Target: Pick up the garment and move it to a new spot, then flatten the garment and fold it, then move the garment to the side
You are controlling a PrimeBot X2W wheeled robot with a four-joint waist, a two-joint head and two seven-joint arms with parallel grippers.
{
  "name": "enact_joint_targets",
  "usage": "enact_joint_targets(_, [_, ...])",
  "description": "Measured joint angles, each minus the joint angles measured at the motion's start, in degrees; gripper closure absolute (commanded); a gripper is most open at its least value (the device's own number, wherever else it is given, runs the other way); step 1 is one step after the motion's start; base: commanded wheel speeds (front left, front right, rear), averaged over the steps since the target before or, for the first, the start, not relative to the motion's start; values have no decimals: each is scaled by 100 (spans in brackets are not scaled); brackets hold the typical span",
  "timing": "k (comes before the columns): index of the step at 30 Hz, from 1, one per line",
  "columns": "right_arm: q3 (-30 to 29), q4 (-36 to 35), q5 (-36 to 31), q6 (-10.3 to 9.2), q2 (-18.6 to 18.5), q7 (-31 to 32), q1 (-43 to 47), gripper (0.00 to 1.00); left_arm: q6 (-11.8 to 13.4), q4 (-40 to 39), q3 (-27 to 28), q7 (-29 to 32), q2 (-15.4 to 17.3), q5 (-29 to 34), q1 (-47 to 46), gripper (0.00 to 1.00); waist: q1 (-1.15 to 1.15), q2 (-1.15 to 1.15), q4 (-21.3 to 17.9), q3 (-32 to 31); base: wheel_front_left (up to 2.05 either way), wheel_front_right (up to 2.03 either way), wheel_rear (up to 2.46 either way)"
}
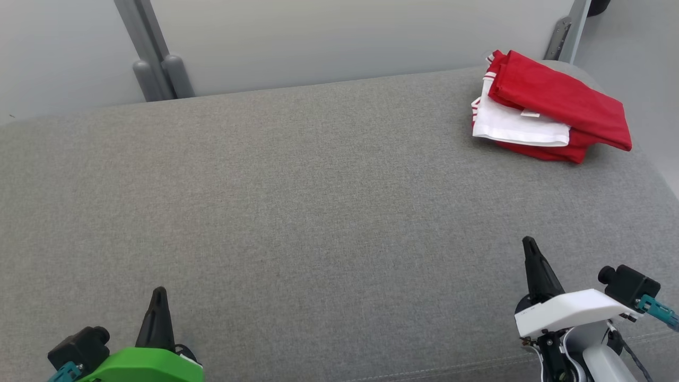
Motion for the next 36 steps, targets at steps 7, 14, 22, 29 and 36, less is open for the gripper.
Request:
enact_joint_targets(7, [-104,9,459,40,-21,104,-21,100,-103,56,64,104,20,-516,-55,100,0,0,30,-9,0,0,0])
enact_joint_targets(14, [-223,42,987,126,-35,214,-63,100,-192,158,134,215,62,-1024,-146,100,0,0,65,-20,0,0,0])
enact_joint_targets(22, [-361,93,1591,200,-56,359,-101,100,-302,237,188,330,82,-1675,-207,100,0,0,105,-34,0,0,0])
enact_joint_targets(29, [-497,145,2206,285,-80,498,-161,100,-411,349,272,488,104,-2308,-325,100,0,0,145,-47,0,0,0])
enact_joint_targets(36, [-610,198,2728,341,-99,605,-213,100,-505,430,328,570,115,-2808,-408,100,0,0,180,-59,0,0,0])
